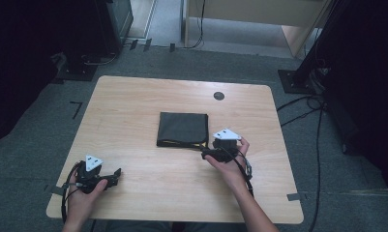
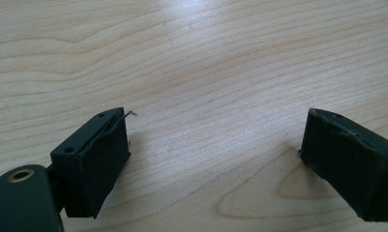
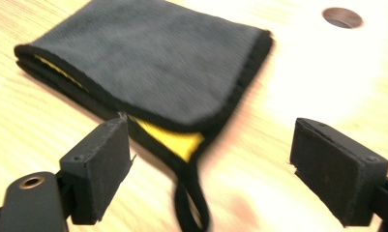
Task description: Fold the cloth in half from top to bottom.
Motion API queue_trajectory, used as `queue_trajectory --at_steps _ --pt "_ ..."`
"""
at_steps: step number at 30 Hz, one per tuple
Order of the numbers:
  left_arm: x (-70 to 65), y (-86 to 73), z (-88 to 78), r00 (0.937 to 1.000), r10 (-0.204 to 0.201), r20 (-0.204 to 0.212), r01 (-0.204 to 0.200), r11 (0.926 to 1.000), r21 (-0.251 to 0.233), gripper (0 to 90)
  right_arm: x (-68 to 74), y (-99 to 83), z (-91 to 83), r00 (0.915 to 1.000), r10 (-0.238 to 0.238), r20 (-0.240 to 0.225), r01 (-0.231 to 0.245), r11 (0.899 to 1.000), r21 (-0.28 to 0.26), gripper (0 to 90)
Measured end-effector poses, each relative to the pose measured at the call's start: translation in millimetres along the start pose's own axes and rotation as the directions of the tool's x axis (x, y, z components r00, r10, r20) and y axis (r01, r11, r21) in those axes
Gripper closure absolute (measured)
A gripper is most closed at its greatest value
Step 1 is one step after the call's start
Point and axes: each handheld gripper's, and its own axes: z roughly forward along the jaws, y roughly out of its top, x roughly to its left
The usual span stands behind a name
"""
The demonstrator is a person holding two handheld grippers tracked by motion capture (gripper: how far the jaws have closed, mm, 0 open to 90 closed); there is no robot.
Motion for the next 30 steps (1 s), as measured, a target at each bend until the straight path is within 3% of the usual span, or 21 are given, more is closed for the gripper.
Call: queue_trajectory --at_steps 4,9,13,20,30 --pt "-0.2 0.4 0.4 1.0000 0.002 0.000 -0.002 1.0000 0.000 9.7 -14.9 -12.3 -18.7 0.9999 0.009 0.006 -0.009 1.000 0.011 7.6" --pt "-0.3 0.4 0.4 1.0000 0.001 0.000 -0.001 1.0000 -0.001 9.7 -37.0 -31.5 -38.9 0.9978 0.060 0.025 -0.061 0.998 0.005 4.4" --pt "-0.3 0.4 0.4 1.0000 0.001 0.000 -0.001 1.0000 -0.001 9.7 -54.0 -46.6 -51.0 0.9940 0.100 0.045 -0.100 0.995 0.002 3.0" --pt "-0.3 0.4 0.4 1.0000 0.001 0.000 -0.001 1.0000 -0.001 9.7 -76.7 -70.0 -65.9 0.9878 0.128 0.088 -0.131 0.991 0.026 2.3" --pt "-0.3 0.4 0.4 1.0000 0.001 0.000 -0.001 1.0000 -0.001 9.7 -105.1 -113.8 -92.1 0.9673 0.194 0.163 -0.208 0.976 0.069 2.1"
